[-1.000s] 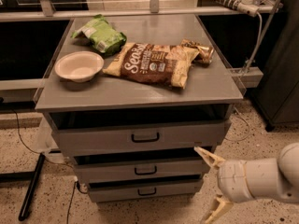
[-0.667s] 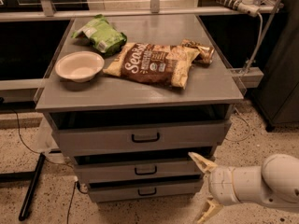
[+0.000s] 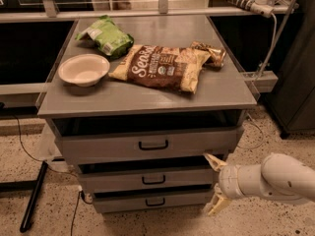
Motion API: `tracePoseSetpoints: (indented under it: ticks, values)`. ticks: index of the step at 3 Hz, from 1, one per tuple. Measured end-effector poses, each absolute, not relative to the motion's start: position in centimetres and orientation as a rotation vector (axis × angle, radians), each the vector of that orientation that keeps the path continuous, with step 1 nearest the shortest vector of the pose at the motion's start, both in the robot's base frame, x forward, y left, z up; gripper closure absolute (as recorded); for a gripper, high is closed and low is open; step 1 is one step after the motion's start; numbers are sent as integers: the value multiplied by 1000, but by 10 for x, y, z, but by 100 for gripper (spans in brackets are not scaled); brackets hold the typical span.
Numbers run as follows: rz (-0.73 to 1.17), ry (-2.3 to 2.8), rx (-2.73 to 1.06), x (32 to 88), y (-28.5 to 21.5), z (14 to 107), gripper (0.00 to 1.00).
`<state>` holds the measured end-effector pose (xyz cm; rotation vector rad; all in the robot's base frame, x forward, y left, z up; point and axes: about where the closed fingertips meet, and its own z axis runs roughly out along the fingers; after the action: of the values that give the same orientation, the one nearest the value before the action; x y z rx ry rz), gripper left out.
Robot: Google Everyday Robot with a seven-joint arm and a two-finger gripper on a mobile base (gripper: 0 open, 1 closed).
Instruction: Open middle drawer
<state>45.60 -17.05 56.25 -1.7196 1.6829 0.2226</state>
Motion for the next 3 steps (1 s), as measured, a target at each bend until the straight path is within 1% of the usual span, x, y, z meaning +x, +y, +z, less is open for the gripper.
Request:
tracePoseSetpoints:
  ticks: [1, 3]
  values:
    - [223, 1683, -1720, 456, -170, 562, 0]
    - [192, 1721, -1764, 473, -149, 501, 0]
